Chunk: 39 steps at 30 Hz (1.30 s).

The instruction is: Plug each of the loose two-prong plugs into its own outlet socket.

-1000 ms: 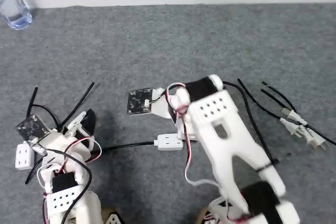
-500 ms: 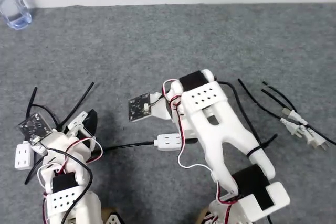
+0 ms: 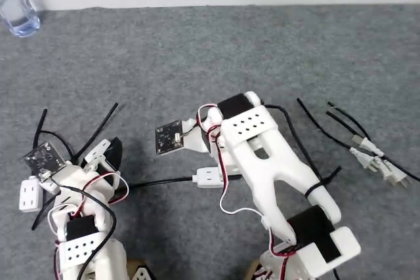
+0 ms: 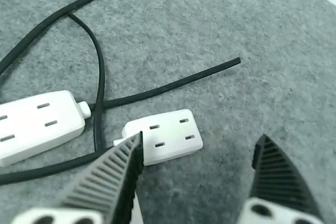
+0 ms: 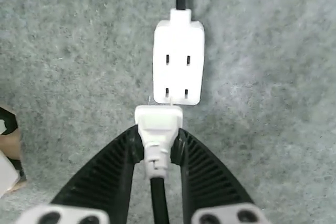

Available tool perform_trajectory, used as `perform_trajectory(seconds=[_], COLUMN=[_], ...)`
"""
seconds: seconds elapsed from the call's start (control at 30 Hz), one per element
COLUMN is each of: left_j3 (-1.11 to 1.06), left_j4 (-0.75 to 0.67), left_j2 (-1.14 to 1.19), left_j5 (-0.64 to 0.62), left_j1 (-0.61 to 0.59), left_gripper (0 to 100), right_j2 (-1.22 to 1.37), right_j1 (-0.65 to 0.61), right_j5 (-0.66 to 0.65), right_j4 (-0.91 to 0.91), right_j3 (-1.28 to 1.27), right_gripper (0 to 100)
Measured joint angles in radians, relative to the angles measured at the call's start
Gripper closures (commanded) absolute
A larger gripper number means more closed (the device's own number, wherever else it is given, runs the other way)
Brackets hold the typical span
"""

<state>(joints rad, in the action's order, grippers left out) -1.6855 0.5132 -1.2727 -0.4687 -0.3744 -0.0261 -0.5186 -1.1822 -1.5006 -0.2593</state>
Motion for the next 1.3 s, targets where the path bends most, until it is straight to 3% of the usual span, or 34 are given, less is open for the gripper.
perform_trajectory(seconds=[1.3], left_j3=[0.0], left_j4=[0.0], left_j2=[0.0], left_j5=[0.0], left_j1=[0.0], left_gripper=[68], right_j2=[0.14], right_j1=[0.035], right_j5=[-0.006], right_j4=[0.101], right_j3=[0.0], right_gripper=[99.0])
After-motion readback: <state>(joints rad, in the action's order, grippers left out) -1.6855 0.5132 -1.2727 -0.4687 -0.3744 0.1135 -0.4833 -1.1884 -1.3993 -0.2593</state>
